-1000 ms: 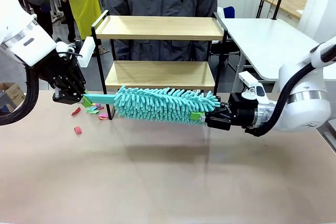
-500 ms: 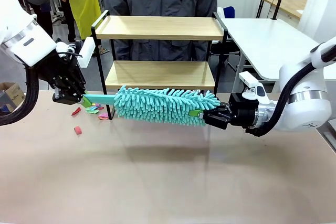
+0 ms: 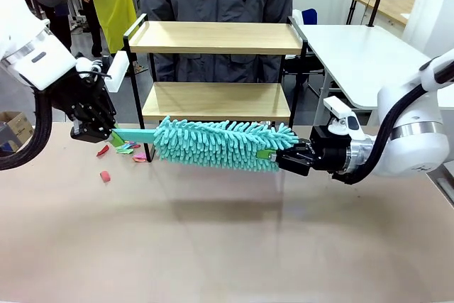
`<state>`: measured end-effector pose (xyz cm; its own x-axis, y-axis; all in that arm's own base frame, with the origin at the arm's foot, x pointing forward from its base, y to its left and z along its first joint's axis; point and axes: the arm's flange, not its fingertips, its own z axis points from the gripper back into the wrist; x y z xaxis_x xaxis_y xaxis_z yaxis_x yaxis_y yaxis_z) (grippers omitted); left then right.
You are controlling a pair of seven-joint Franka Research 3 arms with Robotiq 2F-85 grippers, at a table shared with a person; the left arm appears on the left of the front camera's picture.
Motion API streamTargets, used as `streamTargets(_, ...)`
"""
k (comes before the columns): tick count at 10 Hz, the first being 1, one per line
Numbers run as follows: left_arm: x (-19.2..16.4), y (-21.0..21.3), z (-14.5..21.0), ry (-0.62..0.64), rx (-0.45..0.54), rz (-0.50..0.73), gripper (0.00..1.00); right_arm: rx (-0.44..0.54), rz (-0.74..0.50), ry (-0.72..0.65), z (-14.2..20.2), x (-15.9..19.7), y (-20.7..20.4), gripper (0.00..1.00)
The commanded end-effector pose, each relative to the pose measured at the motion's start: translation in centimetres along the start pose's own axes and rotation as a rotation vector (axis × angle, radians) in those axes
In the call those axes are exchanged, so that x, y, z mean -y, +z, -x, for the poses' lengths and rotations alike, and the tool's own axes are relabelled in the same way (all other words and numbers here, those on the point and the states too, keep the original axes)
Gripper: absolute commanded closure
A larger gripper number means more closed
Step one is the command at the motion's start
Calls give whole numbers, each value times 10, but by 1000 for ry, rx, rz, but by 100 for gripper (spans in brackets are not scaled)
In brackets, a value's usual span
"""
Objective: Clean the shelf.
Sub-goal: Hand the Duster back to the human.
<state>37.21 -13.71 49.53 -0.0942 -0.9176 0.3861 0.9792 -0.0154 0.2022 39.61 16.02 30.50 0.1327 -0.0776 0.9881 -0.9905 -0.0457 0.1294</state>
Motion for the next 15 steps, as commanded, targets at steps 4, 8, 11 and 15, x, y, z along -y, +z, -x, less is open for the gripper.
streamTargets(4,6,53,33,21,296,-37,0,-7,7,1,1,0,-1,100)
streamTargets(8,23,104,112,89,495,-68,0,-7,7,1,1,0,-1,100)
streamTargets(11,36,120,151,152,558,-106,0,-7,7,1,1,0,-1,100)
streamTargets(15,31,123,138,131,514,-95,0,23,21,2,-19,-7,1,83)
